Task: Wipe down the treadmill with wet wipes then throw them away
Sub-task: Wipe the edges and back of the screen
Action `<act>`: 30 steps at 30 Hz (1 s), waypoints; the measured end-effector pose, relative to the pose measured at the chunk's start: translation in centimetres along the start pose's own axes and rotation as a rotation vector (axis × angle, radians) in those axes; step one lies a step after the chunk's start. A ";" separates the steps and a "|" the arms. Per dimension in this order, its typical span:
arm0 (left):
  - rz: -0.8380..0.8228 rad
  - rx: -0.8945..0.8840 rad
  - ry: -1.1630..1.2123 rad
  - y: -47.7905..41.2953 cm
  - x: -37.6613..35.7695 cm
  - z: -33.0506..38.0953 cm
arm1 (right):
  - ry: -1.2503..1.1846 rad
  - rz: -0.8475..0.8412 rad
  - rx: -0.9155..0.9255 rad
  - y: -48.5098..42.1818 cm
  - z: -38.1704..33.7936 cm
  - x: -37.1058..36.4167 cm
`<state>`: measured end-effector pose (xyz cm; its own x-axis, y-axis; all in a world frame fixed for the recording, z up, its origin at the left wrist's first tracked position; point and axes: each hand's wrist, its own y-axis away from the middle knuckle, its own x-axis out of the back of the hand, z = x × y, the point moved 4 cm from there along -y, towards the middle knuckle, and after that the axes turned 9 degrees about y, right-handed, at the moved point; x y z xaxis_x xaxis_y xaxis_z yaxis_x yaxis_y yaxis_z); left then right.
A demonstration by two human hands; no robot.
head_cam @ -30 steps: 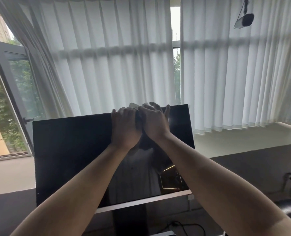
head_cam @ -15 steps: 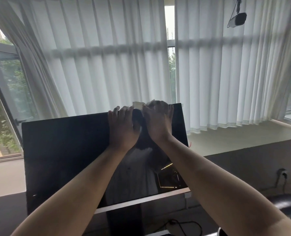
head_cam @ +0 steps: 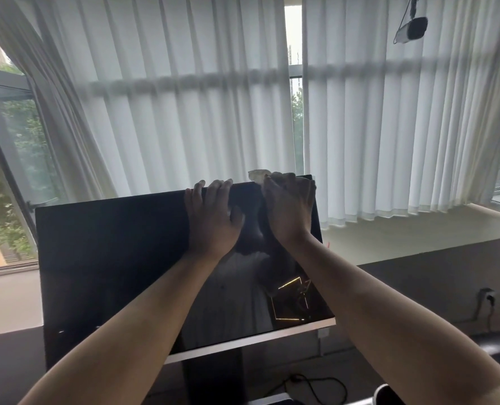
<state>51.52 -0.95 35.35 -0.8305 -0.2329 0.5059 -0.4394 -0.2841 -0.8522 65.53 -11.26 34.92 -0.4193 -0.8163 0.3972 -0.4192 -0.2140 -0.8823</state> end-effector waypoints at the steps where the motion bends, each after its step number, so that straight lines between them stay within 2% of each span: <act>1: -0.002 0.006 -0.010 -0.1 -0.1 0.2 | 0.005 -0.015 0.016 -0.2 -0.7 0.0; 3: -0.001 0.013 -0.010 -0.1 -0.3 0.4 | 0.003 -0.030 0.114 -0.5 -2.5 -0.1; 6: 0.021 0.004 0.016 0.0 -0.2 0.2 | -0.156 -0.083 0.240 0.1 -4.2 -0.3; 9: 0.039 -0.032 0.015 0.1 0.0 -0.3 | -0.188 -0.041 0.310 0.4 -3.8 0.1; 13: 0.038 -0.048 0.022 0.2 0.0 -0.3 | -0.124 0.034 0.215 -0.1 -1.1 -0.1; 16: 0.046 -0.043 0.031 0.3 0.0 -0.2 | -0.004 -0.006 0.064 0.1 0.9 -0.9; 19: 0.017 -0.011 0.005 0.1 -0.1 0.0 | 0.015 -0.056 -0.007 0.1 0.7 -1.6; 26: -0.096 0.051 0.036 -0.3 -1.0 1.7 | -0.036 -0.111 0.256 -0.5 -2.4 -1.3; 28: -0.077 0.032 0.054 -0.1 -0.9 1.6 | -0.029 -0.101 0.273 -0.6 -1.5 -1.2; 30: -0.067 0.032 0.054 -0.1 -1.0 1.4 | 0.017 -0.081 0.210 -1.0 0.0 -1.0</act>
<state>52.88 -1.97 35.12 -0.8174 -0.1620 0.5528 -0.4839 -0.3275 -0.8115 66.35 -10.19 35.43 -0.4055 -0.7832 0.4714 -0.2758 -0.3869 -0.8799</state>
